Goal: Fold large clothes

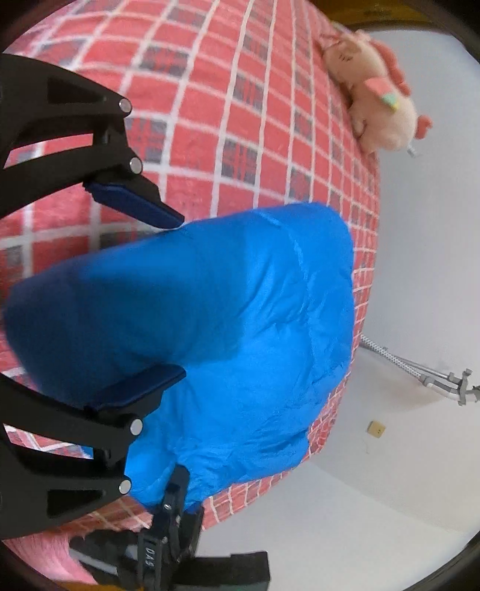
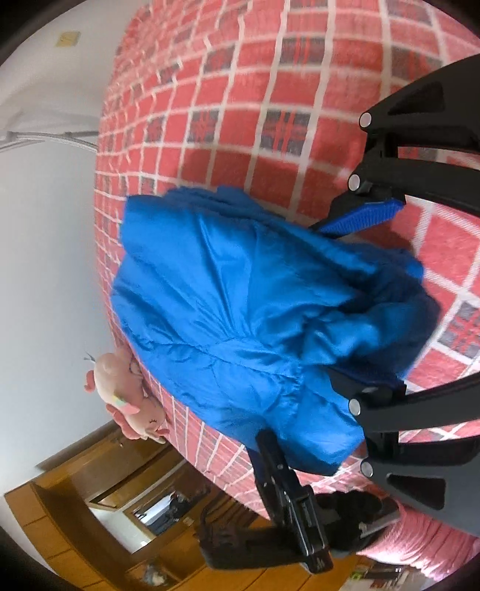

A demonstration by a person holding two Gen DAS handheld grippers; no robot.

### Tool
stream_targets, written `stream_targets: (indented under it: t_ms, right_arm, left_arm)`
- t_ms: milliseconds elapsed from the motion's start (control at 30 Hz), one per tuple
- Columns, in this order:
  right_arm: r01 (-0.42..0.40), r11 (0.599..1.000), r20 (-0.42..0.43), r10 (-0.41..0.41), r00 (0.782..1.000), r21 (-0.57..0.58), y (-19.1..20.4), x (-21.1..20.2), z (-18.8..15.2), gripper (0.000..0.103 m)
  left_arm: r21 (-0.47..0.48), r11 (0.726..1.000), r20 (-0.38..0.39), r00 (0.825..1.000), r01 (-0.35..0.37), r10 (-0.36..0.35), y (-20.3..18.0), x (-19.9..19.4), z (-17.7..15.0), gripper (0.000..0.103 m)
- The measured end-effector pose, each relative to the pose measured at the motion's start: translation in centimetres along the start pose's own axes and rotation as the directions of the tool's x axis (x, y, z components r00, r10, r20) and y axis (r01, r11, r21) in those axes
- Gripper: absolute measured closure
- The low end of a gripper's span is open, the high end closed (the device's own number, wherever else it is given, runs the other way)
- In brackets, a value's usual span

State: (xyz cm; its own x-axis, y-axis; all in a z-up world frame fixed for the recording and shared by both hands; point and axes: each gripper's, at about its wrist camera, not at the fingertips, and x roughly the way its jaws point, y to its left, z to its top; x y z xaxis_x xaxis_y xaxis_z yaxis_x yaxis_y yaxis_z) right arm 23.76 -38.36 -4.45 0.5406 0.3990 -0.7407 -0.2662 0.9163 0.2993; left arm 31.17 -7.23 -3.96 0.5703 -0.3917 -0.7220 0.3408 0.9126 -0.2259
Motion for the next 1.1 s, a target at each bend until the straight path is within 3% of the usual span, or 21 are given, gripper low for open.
stream_targets:
  t_ms: [200, 367, 467, 600, 667, 800, 1100]
  right_arm:
    - [0.115, 0.993, 0.01, -0.115, 0.993, -0.012, 0.1, -2.2, -2.0, 0.041]
    - [0.079, 0.994, -0.047, -0.075, 0.996, 0.074, -1.9, 0.7, -3.0, 0.041]
    - [0.072, 0.992, -0.042, -0.068, 0.997, 0.1, -2.2, 1.5, -2.9, 0.041]
    - [0.093, 0.991, 0.0, -0.094, 0.996, 0.097, -1.3, 0.3, -3.2, 0.042]
    - [0.116, 0.989, 0.023, -0.118, 0.993, 0.093, -0.6, -0.9, -3.7, 0.04]
    - [0.171, 0.982, 0.044, -0.175, 0.984, 0.077, 1.0, -2.4, -4.7, 0.026]
    - [0.214, 0.974, 0.026, -0.216, 0.976, 0.073, 3.4, -3.2, -8.0, 0.016]
  left_arm:
    - [0.046, 0.998, 0.034, 0.998, -0.048, 0.047, -0.6, -2.0, -2.1, 0.026]
    - [0.079, 0.994, 0.036, 0.996, -0.078, 0.076, -0.9, -0.5, -3.7, 0.025]
    - [0.101, 0.99, 0.05, 0.994, -0.101, 0.097, -1.1, -0.1, -3.8, 0.025]
    - [0.056, 0.993, 0.041, 0.994, -0.108, 0.106, -1.0, -0.9, -3.7, 0.025]
    - [0.046, 0.991, 0.046, 0.991, -0.128, 0.126, -1.3, -1.7, -4.0, 0.023]
    - [0.039, 0.986, 0.06, 0.985, -0.164, 0.162, -2.1, -3.7, -4.9, 0.016]
    - [0.076, 0.966, 0.052, 0.968, -0.248, 0.245, -3.5, -5.4, -8.0, 0.011]
